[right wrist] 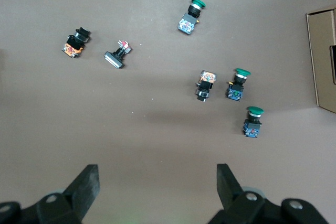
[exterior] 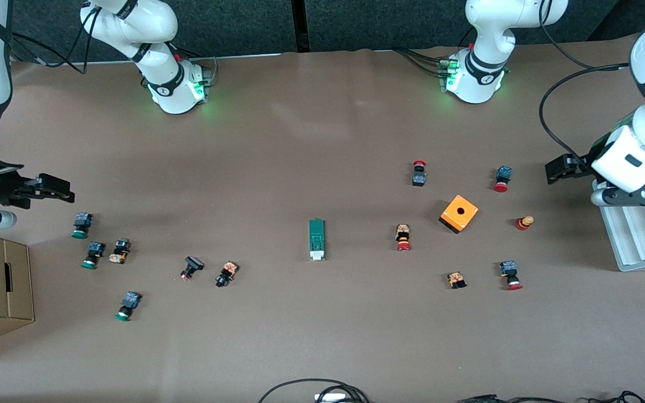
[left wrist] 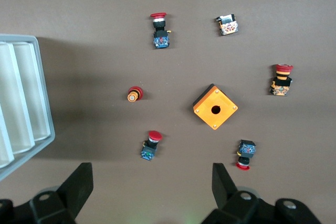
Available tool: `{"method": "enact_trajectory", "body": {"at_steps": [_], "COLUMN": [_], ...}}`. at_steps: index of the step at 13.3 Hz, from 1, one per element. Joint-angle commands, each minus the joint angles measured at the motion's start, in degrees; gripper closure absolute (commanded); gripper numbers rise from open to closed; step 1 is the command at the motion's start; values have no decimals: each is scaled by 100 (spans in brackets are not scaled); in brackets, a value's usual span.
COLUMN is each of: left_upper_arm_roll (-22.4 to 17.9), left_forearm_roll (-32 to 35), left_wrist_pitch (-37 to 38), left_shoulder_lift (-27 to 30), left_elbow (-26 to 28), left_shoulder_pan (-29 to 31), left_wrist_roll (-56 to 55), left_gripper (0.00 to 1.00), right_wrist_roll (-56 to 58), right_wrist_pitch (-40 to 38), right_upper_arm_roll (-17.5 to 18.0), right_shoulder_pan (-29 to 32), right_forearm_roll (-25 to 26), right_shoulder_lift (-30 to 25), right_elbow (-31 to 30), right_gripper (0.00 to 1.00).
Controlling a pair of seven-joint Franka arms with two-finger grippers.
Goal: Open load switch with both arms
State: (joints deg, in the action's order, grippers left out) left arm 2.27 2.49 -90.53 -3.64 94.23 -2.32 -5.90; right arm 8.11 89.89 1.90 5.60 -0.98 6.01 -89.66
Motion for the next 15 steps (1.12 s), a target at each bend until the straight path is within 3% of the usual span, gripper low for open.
{"method": "enact_trajectory", "body": {"at_steps": [1,6,13,15], "left_upper_arm_roll": [194,283,301,546], "left_forearm_roll": [6,-37,15,50], "left_wrist_pitch": [333,81,-1622,-2045], "left_shoulder_lift": [-31,-259,-795,-971], "left_elbow": [-80,-185,-186,-186], "left_shoulder_pan": [-268,-971,-1921,-2000], "left_wrist_roll": [-822,-1921,-3511,-3882], "left_gripper": [0,0,0,0], "right_wrist_roll": [33,33,68,77], "right_wrist_pitch": [46,90,125,143], "right_upper_arm_roll": [3,-6,-14,-14], "right_shoulder_pan": [29,47,47,47], "right_forearm_roll": [-165,-210,-148,-148], "right_shoulder_lift": [-39,5,84,137], "right_elbow": [-8,-8,-8,-8], "right_gripper": [0,0,0,0]}}
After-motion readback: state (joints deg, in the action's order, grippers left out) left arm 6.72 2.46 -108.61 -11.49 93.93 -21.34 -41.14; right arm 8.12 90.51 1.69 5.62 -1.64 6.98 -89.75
